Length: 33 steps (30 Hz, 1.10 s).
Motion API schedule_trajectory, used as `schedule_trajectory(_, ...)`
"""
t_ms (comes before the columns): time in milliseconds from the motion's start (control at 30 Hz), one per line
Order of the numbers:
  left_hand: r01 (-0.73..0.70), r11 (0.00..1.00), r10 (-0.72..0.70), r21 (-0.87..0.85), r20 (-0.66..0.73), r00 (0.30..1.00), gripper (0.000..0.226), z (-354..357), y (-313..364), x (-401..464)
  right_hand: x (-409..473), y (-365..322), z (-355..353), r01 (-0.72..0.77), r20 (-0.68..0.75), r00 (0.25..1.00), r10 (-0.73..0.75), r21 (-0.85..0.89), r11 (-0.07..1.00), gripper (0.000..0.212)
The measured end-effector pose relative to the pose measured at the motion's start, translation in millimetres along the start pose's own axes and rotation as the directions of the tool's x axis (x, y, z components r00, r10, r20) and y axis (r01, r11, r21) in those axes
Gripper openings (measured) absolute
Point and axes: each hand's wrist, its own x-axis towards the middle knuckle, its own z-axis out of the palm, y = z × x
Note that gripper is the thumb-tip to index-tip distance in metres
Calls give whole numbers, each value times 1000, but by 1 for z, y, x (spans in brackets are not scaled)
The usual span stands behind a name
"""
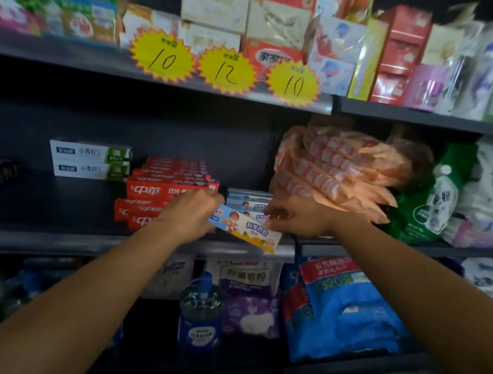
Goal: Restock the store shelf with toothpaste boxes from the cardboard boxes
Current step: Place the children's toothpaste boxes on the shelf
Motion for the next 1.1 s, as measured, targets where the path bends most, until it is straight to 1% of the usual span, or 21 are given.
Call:
schedule_trajectory(100, 44, 999, -43, 30, -26, 999, 38, 4, 5, 6, 9, 5, 1, -3, 44, 999, 5, -48, 999, 46)
schedule_trajectory(200, 42, 999, -42, 13, -23, 999, 41, 10, 9, 10, 16, 13, 5, 7, 59, 998, -3, -73, 997, 43)
schedule_trajectory(333, 43, 996, -40, -75, 50, 998, 47, 18, 10, 17, 24, 27, 13, -13, 56, 998, 15, -39, 999, 41)
schedule_trajectory(400, 47, 993, -39, -111, 75, 996, 42, 19, 10, 26, 29, 35, 12, -17, 33, 999, 19, -55, 998, 41)
schedule_trajectory(467, 52, 992, -43, -116, 79, 996, 34, 16, 10, 41, 35, 43, 8, -21, -5, 1000, 20, -113, 993, 41)
schedule_trajectory(567, 62, 995, -54, -82, 102, 993, 35, 11, 14, 64, 46, 55, -3, -50, -63, 997, 39, -182, 982, 41)
schedule_trajectory(700, 58, 998, -50, -37, 177, 983, 33, 10, 17, 89, 59, 68, -9, -69, -76, 996, 53, -230, 971, 45)
schedule_trajectory(800, 73, 997, -65, -31, 210, 976, 36, 14, 16, 101, 71, 77, -4, -91, -77, 994, 74, -249, 964, 43)
schedule_trajectory(900, 77, 997, -76, 6, 238, 968, 36, 24, 14, 108, 83, 85, 6, -72, -45, 997, 63, -253, 965, 46)
schedule_trajectory(1100, 37, 997, -58, 70, 324, 944, 35, 51, 17, 115, 101, 102, 32, -59, 27, 997, 67, -232, 971, 50)
